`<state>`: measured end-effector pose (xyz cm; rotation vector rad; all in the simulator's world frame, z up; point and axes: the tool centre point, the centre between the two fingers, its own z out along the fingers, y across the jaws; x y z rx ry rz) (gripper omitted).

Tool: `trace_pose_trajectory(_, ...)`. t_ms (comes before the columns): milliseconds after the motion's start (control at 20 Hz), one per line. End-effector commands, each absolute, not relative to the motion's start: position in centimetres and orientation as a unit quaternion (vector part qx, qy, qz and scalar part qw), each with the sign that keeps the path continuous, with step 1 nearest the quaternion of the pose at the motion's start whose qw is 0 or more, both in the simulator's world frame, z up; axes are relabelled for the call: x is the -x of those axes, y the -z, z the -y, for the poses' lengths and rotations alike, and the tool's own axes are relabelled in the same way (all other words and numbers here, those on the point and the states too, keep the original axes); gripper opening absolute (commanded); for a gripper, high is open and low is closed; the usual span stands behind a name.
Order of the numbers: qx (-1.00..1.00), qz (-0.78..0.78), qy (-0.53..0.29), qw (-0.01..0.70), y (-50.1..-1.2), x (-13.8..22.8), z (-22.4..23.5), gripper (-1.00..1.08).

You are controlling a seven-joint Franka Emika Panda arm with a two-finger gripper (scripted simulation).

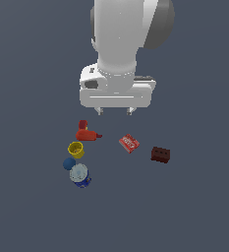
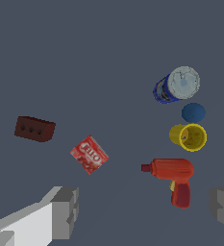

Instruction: Pick up a designated object from a clutter of objects.

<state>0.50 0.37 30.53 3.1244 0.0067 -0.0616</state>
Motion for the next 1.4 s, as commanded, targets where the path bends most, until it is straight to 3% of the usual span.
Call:
trace_pose_trajectory(0,-1.000,-0.005,0.020,0.008,-30.2,-0.6,-0.1,1.00)
trace_pose_trajectory(550,-0.999,-0.044,0.016,0.000,-25.9,-1.9,3.5,1.00)
trace_pose_trajectory(1350,-0.990,-0.140,0.004,-0.005,-14.9,-2.1,13.5,1.00)
